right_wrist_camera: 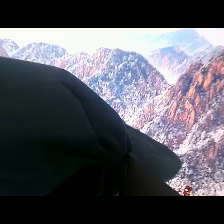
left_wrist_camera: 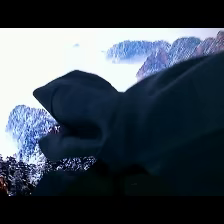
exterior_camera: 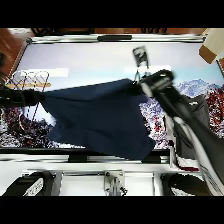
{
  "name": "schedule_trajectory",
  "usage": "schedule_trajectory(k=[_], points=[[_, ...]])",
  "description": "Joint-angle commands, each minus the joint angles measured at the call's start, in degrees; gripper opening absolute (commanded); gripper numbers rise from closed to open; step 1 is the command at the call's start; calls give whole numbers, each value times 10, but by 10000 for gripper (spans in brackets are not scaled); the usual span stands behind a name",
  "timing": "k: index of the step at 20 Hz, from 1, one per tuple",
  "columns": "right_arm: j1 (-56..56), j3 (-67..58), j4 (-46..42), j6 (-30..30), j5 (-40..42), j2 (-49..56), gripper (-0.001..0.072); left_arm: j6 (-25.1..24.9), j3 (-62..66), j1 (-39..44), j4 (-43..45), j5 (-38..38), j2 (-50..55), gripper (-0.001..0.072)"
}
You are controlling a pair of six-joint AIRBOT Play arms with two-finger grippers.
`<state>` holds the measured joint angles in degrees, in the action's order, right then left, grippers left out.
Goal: Fold the shirts.
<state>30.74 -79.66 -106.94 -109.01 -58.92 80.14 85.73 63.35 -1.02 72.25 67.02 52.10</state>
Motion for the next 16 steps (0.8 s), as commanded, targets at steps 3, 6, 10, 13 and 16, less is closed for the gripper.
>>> schedule_trajectory(k=[3,6,10,13,16], points=[[0,1,18,-45,21,100,227,-2,-78,0,-17,-64,101,31],[0,1,0,-5,-66,64,573,-9,-77,0,-16,-96,120,72],[-17,1,-40,94,-241,-21,470,-26,-41,-34,8,-38,120,690],[-90,37,46,108,-316,-81,429,-26,-23,-99,49,88,120,689],[-165,147,174,108,-306,-148,429,-37,-80,-171,61,155,120,686]])
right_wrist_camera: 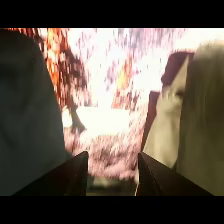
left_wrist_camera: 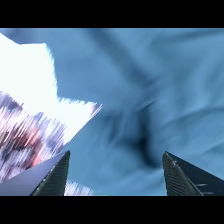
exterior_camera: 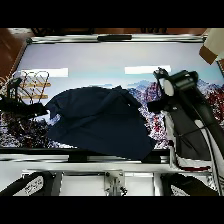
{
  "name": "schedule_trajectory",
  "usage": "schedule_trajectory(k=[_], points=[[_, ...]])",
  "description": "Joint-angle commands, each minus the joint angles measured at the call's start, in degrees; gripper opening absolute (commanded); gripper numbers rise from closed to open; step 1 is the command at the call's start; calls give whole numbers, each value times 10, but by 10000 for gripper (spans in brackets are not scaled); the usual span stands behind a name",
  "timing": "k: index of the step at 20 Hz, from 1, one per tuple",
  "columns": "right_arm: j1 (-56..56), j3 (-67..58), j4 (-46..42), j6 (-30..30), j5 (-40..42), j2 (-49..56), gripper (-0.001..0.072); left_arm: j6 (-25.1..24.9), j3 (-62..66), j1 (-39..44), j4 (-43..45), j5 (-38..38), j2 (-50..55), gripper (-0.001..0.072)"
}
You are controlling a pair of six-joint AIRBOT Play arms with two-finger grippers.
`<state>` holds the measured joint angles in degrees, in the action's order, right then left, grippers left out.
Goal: Fold the shirts.
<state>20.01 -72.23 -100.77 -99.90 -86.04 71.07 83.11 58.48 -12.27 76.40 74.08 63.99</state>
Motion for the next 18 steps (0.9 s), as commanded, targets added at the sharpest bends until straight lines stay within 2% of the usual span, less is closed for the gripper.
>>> schedule_trajectory(k=[1,2,3,4,9,13,16,17,18], points=[[-73,118,155,17,-23,-77,431,-14,-64,-72,8,76,1,685],[-82,162,187,17,-8,-92,498,-26,-102,-79,-9,59,1,685],[-83,199,207,12,5,-101,650,-36,-134,-78,-26,45,1,685],[-83,231,226,12,12,-102,667,-45,-165,-76,-47,28,1,685],[-82,318,268,12,71,-102,667,-51,-233,-65,-84,-46,2,680],[-82,333,268,9,106,-102,667,-51,-234,-44,-143,-91,10,675],[-82,333,268,9,109,-102,667,-49,-234,-6,-152,-101,37,673],[-82,333,268,9,109,-102,667,-49,-234,7,-152,-106,49,665],[-82,333,268,4,107,-102,667,-47,-233,17,-152,-112,59,602]])
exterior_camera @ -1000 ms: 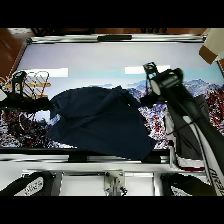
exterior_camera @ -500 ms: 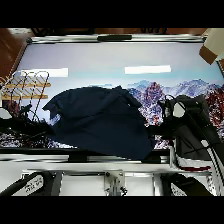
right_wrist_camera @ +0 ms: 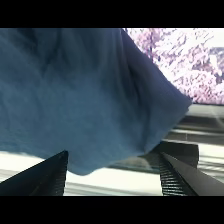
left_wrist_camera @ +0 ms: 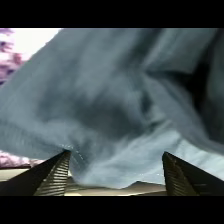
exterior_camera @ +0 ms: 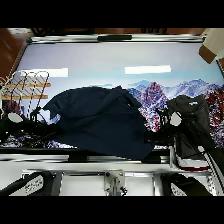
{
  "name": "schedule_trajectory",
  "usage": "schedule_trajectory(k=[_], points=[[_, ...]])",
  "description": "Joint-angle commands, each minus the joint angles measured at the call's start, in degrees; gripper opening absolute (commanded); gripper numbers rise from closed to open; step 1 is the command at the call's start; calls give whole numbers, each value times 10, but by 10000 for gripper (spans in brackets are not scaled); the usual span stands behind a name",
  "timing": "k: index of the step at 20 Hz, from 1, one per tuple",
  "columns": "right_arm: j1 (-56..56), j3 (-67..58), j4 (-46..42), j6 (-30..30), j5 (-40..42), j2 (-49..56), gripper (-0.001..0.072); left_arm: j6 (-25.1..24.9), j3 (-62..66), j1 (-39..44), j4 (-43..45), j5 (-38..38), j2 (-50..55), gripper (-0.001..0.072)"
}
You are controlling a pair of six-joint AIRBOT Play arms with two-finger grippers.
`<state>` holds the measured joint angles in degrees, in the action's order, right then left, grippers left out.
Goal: Fold the shirts.
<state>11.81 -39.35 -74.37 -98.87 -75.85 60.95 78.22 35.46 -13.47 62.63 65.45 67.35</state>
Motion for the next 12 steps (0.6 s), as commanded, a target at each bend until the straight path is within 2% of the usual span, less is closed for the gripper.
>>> schedule_trajectory(k=[1,2,4,5,8,12], points=[[0,5,4,-12,4,0,667,7,-3,35,-14,-34,31,478],[2,7,2,-17,5,0,667,9,-3,38,-14,-39,33,412],[5,21,-8,-24,17,0,667,8,-2,37,-14,-40,32,161],[7,32,-16,-30,31,0,667,5,-2,37,-14,-38,32,95],[7,57,-24,-56,67,0,667,-3,-2,38,-14,-26,30,31],[7,59,-3,-63,83,17,666,-13,-2,38,-14,-18,22,31]])
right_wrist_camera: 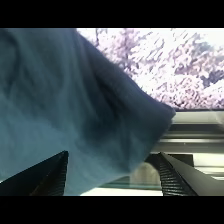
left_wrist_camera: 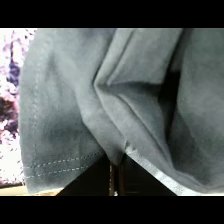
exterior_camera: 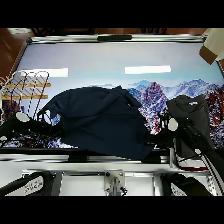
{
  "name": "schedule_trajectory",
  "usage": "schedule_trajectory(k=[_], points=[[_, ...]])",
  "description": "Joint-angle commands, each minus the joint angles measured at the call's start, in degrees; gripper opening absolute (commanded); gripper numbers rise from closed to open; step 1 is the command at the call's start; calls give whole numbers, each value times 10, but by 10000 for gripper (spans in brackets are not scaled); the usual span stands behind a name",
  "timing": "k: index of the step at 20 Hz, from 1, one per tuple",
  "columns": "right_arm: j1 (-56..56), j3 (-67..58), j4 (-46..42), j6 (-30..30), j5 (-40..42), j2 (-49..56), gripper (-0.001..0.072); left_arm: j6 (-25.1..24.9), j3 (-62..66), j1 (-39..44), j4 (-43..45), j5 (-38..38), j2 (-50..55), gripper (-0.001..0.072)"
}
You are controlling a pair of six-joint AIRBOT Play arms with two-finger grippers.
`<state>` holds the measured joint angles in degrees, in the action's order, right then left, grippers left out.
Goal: Fold the shirts.
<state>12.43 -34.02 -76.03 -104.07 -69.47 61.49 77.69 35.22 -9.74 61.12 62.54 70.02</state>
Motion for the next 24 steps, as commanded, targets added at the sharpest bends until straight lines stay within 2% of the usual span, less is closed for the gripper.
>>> schedule_trajectory(k=[1,3,4,5,6,9,12,15,17,20,24], points=[[1,6,36,0,24,29,666,-9,1,1,1,11,-8,31],[1,6,67,49,38,64,665,-30,1,1,1,11,-15,31],[1,5,69,56,40,78,583,-38,1,1,1,14,-19,31],[1,1,69,58,41,85,292,-44,3,1,1,21,-23,31],[0,-9,69,55,42,86,88,-49,12,1,0,29,-28,31],[0,-113,47,94,36,78,77,-52,84,1,-11,49,-52,30],[0,-308,-53,91,50,74,77,-52,246,0,-42,52,-92,30],[0,-511,-146,89,144,74,77,-50,452,1,-91,50,-117,30],[0,-600,-200,84,224,74,77,-50,581,1,-114,50,-125,31],[0,-656,-235,73,297,78,77,-50,713,1,-131,50,-136,31],[0,-660,-235,72,288,115,77,-24,747,11,-132,61,-159,31]])
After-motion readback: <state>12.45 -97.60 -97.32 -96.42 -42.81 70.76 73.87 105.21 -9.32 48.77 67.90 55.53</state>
